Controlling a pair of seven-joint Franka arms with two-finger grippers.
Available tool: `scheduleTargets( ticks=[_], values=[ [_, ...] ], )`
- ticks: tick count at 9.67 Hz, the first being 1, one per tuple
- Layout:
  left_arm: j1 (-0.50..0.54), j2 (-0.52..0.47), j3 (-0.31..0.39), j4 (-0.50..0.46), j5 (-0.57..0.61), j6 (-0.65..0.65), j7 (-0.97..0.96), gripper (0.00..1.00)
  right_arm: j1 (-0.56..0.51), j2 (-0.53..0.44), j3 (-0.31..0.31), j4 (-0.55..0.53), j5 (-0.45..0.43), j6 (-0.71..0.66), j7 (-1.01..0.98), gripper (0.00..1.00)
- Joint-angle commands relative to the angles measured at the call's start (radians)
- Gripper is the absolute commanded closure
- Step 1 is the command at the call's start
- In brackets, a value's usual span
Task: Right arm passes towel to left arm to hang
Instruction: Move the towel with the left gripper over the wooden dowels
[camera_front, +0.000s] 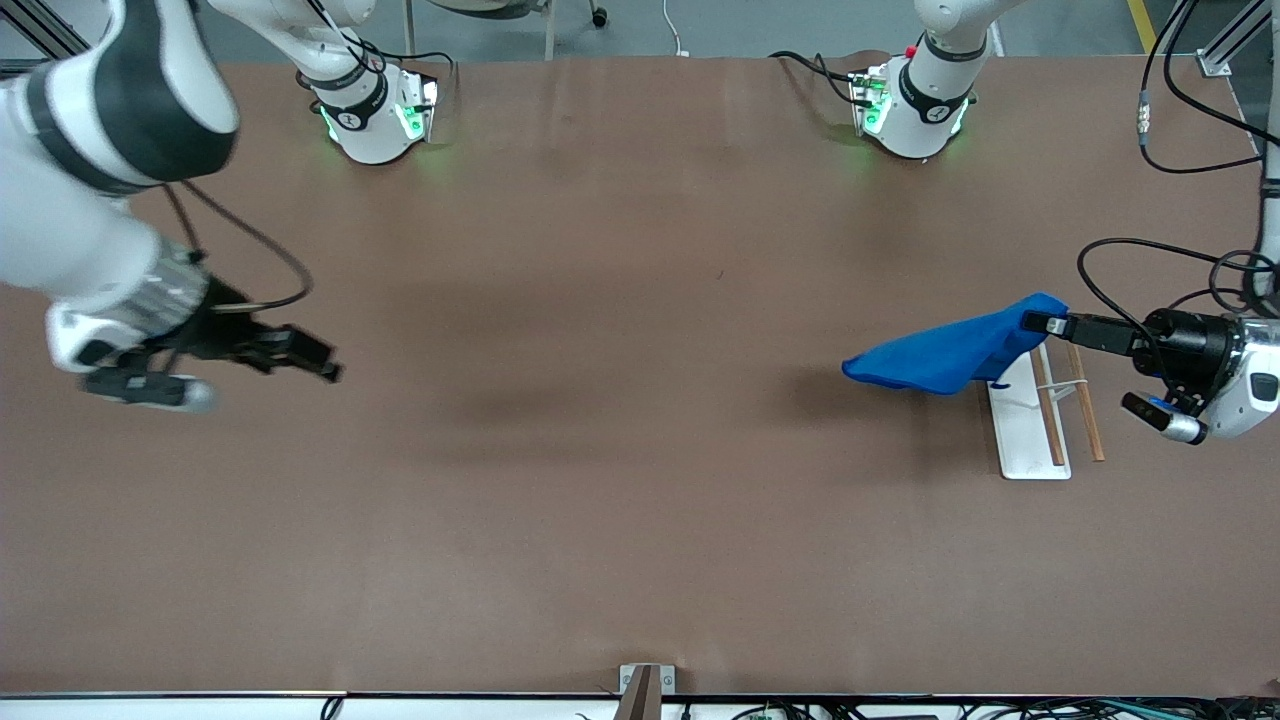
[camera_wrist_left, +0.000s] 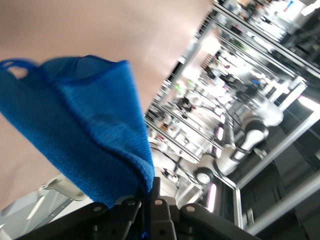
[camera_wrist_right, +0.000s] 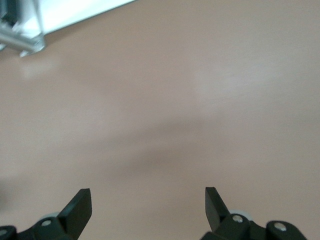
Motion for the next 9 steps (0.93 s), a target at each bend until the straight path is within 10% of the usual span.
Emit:
scheduleTargets(
  ticks=[1,9],
  values=[
    [-0.008,0.014,0.032,0.047,0.150,0.041,-0.026,1.00,0.018,-0.073,-0.137,-0.024,-0.078,-0.036,-0.028,0.00],
    [0.012,-0.018,0.077,0.120,0.553,0.305,-0.027,1.00,0.008,-0.313,-0.283,-0.062,-0.106,-0.320,-0.256,0.00]
  ],
)
